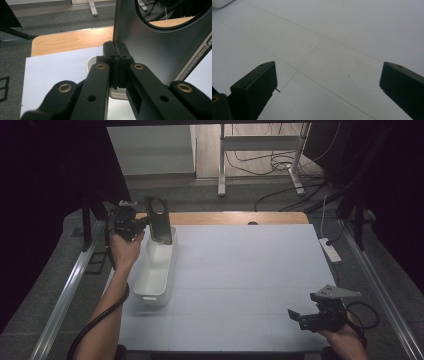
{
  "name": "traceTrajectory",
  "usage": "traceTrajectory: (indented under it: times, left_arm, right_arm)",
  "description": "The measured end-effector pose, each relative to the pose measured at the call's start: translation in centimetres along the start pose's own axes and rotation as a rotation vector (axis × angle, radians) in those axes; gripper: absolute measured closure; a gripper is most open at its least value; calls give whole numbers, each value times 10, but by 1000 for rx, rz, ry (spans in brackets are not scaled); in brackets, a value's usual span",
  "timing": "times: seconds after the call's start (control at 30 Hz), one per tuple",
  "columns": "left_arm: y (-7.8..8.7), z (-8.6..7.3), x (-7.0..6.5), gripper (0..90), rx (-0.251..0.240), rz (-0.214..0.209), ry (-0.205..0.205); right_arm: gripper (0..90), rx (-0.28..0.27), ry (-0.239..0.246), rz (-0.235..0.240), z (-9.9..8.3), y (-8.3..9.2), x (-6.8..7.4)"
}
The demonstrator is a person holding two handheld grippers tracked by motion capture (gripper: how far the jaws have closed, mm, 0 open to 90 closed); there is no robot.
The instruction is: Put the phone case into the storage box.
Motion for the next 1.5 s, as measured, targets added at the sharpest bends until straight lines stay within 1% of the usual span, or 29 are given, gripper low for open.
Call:
traceTrajectory:
  times: [0.47, 0.7, 1.03, 1.23, 1.3, 1.5]
  left_arm:
    - [-15, 6, 9, 892, -7, 6, 35]
    - [-20, 7, 14, 892, -7, 20, 44]
    - [-31, 4, 19, 893, 0, 27, 58]
    - [-39, 2, 19, 892, 7, 25, 65]
    - [-42, 1, 20, 892, 12, 31, 58]
    - [-48, -1, 20, 892, 16, 32, 71]
  right_arm:
    - [19, 5, -1, 0, 0, -1, 0]
    - [20, 8, -1, 2, -1, -1, 0]
    - [24, 12, -5, 2, -1, -1, 0]
    - [25, 13, -5, 4, -1, -1, 0]
    - [27, 14, -4, 4, -1, -1, 0]
    - [27, 17, -7, 4, -1, -2, -1]
Point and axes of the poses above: each handheld gripper's, and its own axes: y roughly backward along the jaws, z roughly out of its top, x roughly to its left, the point moved 10 cm from there along -y, roughly forward along the jaws, and after that the axes turned 8 degrees about x, right-handed, at the moved point
